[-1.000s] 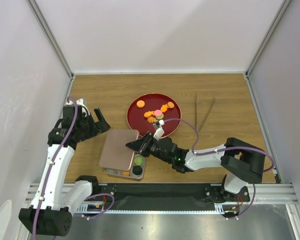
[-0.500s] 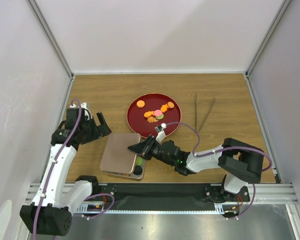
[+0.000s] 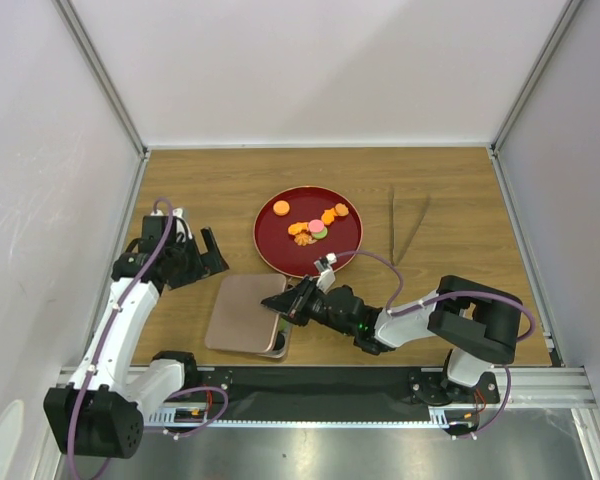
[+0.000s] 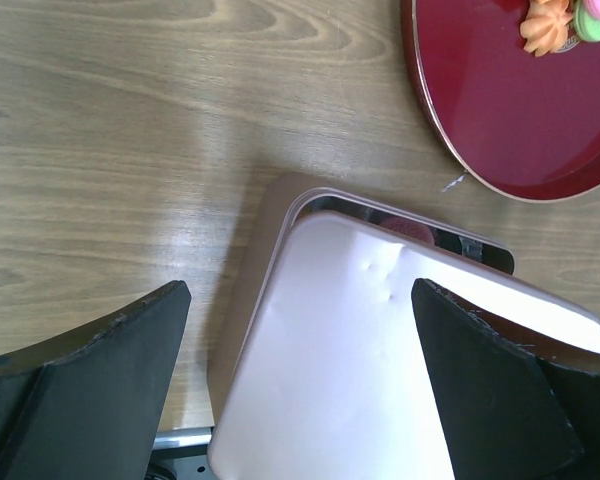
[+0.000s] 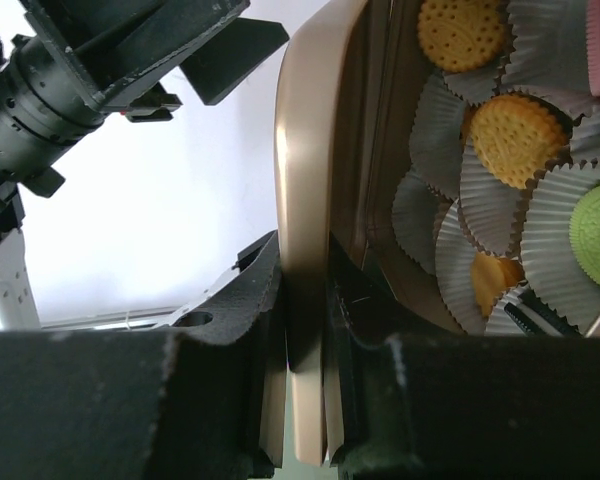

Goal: Pack the cookies

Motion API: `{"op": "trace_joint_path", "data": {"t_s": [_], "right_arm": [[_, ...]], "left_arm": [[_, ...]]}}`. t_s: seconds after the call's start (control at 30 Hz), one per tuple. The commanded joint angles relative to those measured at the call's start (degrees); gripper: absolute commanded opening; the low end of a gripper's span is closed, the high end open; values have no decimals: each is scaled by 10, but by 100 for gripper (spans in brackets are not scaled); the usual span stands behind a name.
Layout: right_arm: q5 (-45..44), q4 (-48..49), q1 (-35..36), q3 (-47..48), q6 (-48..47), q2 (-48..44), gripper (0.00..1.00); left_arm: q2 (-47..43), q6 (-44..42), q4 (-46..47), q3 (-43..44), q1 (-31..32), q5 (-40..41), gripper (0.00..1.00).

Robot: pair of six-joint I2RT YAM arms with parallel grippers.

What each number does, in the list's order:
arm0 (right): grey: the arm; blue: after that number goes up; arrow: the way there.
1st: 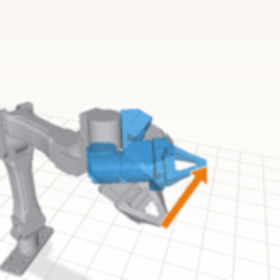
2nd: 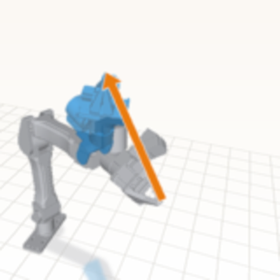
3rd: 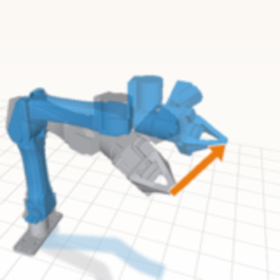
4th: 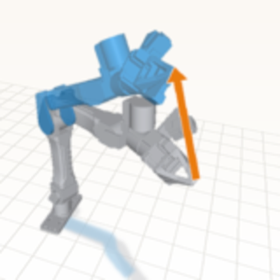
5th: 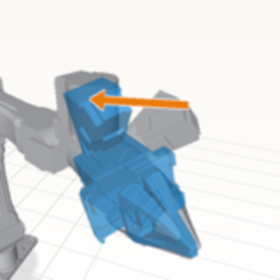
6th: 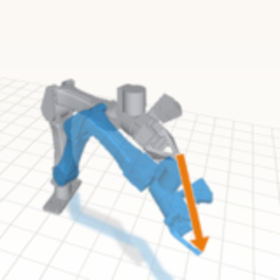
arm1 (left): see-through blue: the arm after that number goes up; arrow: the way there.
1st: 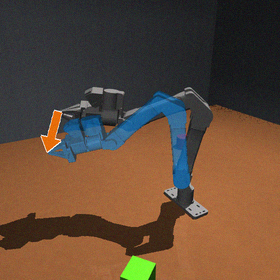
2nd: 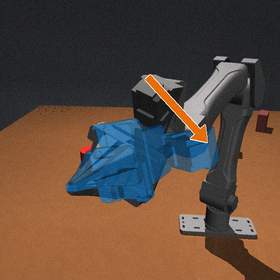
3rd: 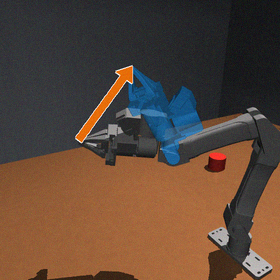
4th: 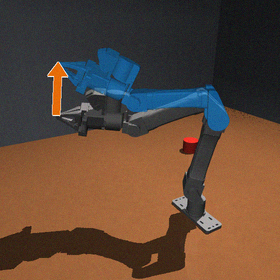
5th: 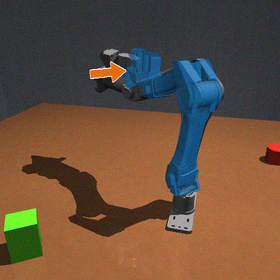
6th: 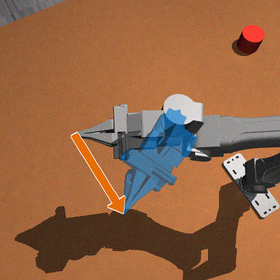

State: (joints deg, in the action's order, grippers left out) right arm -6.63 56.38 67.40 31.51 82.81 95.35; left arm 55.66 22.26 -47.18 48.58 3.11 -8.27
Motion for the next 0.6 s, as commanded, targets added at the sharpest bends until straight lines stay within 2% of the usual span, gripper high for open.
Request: {"op": "trace_joint_path", "data": {"t_s": [0.0, 0.57], "right_arm": [[-8, 65, -6, -10, 17, 4, 0], [4, 94, -17, -33, 30, 19, 5]], "left_arm": [[8, -15, 26, -3, 4, -22, 100], [41, -15, 43, -13, 5, -63, 99]]}}
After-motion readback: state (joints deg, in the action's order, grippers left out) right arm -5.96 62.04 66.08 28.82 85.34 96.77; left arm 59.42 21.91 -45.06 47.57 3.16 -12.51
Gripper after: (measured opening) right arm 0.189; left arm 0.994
